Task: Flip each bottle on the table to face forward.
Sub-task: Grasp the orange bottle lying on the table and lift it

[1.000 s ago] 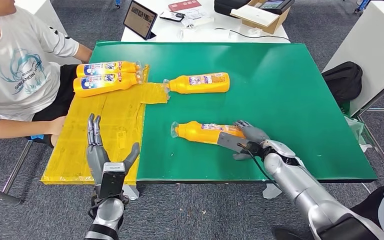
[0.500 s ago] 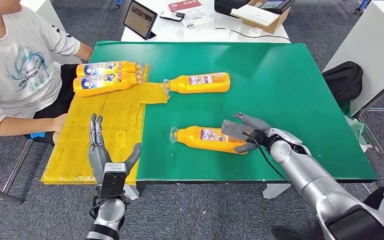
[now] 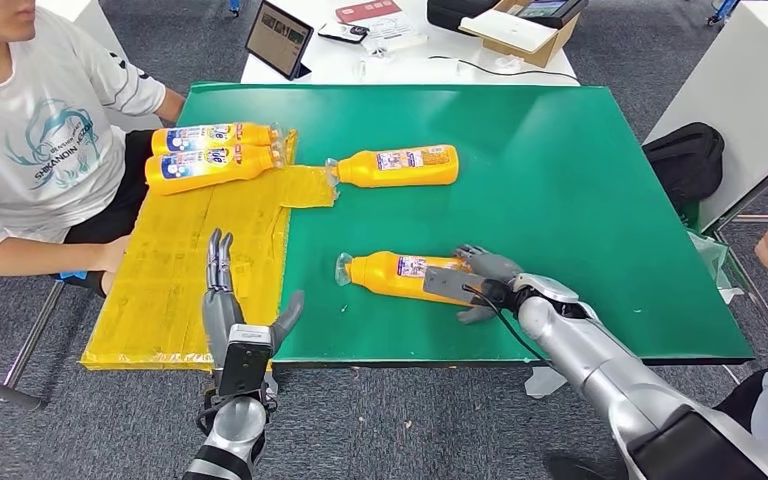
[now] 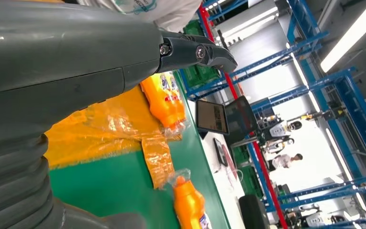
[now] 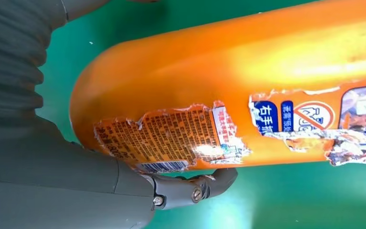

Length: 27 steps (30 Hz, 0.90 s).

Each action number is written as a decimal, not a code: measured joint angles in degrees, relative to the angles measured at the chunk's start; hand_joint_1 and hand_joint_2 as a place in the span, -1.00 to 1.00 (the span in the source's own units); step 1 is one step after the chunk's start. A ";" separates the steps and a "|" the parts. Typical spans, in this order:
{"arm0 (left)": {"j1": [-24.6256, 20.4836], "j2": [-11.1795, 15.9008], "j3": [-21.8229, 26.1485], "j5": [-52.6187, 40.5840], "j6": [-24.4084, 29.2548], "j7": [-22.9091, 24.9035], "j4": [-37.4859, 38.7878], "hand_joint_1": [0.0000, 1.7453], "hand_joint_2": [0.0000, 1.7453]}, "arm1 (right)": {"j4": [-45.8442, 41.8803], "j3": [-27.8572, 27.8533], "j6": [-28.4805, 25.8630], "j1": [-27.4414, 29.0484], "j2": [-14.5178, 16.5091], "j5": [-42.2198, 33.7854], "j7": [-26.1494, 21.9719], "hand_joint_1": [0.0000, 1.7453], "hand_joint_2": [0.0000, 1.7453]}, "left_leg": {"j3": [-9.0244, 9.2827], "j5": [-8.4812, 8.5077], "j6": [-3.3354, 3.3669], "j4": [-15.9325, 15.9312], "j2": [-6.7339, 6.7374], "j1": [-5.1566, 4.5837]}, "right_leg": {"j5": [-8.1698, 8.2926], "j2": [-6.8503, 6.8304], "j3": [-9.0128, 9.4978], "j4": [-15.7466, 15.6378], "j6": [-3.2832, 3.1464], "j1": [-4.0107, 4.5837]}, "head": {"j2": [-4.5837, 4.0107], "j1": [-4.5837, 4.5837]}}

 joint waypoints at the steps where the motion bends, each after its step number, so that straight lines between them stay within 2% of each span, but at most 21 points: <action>1: -0.07 0.00 -0.19 0.19 0.00 0.00 0.20 -1.00 1.00 | 0.62 0.28 -0.16 -0.25 0.37 0.05 -0.02 -1.00 1.00 | 0.01 0.00 0.00 0.00 0.00 0.00 | 0.00 0.01 0.01 0.00 0.00 0.00 | 0.00 0.01; 3: -0.18 0.00 -0.41 0.50 0.00 0.00 0.57 -1.00 1.00 | 1.91 0.88 -0.72 -0.65 1.25 0.32 -0.04 -1.00 1.00 | 0.05 0.00 0.00 0.00 0.03 0.00 | 0.00 0.01 0.02 0.00 0.00 0.00 | 0.00 0.00; 4: -0.23 0.00 -0.44 0.60 0.00 0.00 0.75 -1.00 1.00 | 2.63 1.23 -1.27 -0.80 1.78 0.61 -0.04 -0.90 1.00 | 0.07 0.00 0.00 0.00 0.06 0.00 | 0.01 0.02 0.03 0.00 -0.01 0.00 | 0.00 0.01; 5: -0.25 0.00 -0.44 0.58 0.00 0.00 0.89 -1.00 1.00 | 3.35 1.56 -1.95 -0.95 2.30 0.94 -0.03 -0.52 1.00 | 0.09 0.00 0.00 0.00 0.09 0.00 | 0.01 0.03 0.04 0.00 -0.01 0.00 | 0.00 0.01; 7: -0.28 0.00 -0.42 0.52 0.00 0.00 1.08 -1.00 1.00 | 4.74 2.15 -3.49 -1.22 3.21 1.54 0.04 0.48 1.00 | 0.12 0.00 0.00 0.00 0.17 0.01 | 0.02 0.05 0.05 0.00 -0.03 0.01 | 0.00 0.01; 8: -0.28 0.00 -0.40 0.57 0.00 0.00 1.11 -1.00 1.00 | 5.32 2.38 -4.07 -1.37 3.57 1.68 0.07 0.88 1.00 | 0.14 0.00 0.00 -0.01 0.21 0.01 | 0.03 0.09 0.06 0.00 -0.04 0.01 | 0.00 0.01; 9: -0.28 0.00 -0.39 0.65 0.00 0.00 1.14 -1.00 1.00 | 5.81 2.56 -4.49 -1.49 3.84 1.77 0.09 1.00 1.00 | 0.16 0.00 0.00 -0.01 0.24 0.01 | 0.04 0.13 0.06 0.00 -0.05 0.01 | 0.00 0.02; 16: -0.32 0.00 -0.38 1.28 0.00 0.00 1.63 -1.00 1.00 | 7.50 2.80 -6.44 -1.70 4.86 0.70 -0.20 1.00 1.00 | 0.29 -0.01 -0.01 -0.01 0.34 0.01 | 0.10 0.23 0.13 -0.01 -0.14 0.02 | 0.00 0.02; 21: -0.32 0.00 -0.38 2.81 0.00 0.00 1.99 -1.00 1.00 | 7.61 2.35 -10.16 -0.72 5.54 -0.78 -1.50 1.00 1.00 | 0.29 -0.01 -0.01 -0.01 0.34 0.01 | 0.12 0.23 0.14 0.00 -0.15 0.02 | 0.00 0.01; 24: -0.53 0.10 -0.83 9.63 -1.74 0.01 2.87 -1.00 1.00 | 6.85 0.86 -16.60 1.16 6.26 -0.65 -3.08 1.00 1.00 | 0.27 -0.01 -0.02 -0.01 0.32 0.01 | 0.11 0.23 0.13 0.00 -0.15 0.03 | 0.00 0.01; 27: -0.97 0.34 -2.02 23.32 -10.38 0.50 5.35 -1.00 1.00 | 2.83 -2.23 -27.22 5.70 7.34 1.38 -5.54 1.00 1.00 | 0.13 0.00 -0.02 -0.01 0.25 0.02 | 0.09 0.21 0.04 0.01 -0.15 0.03 | -0.01 0.02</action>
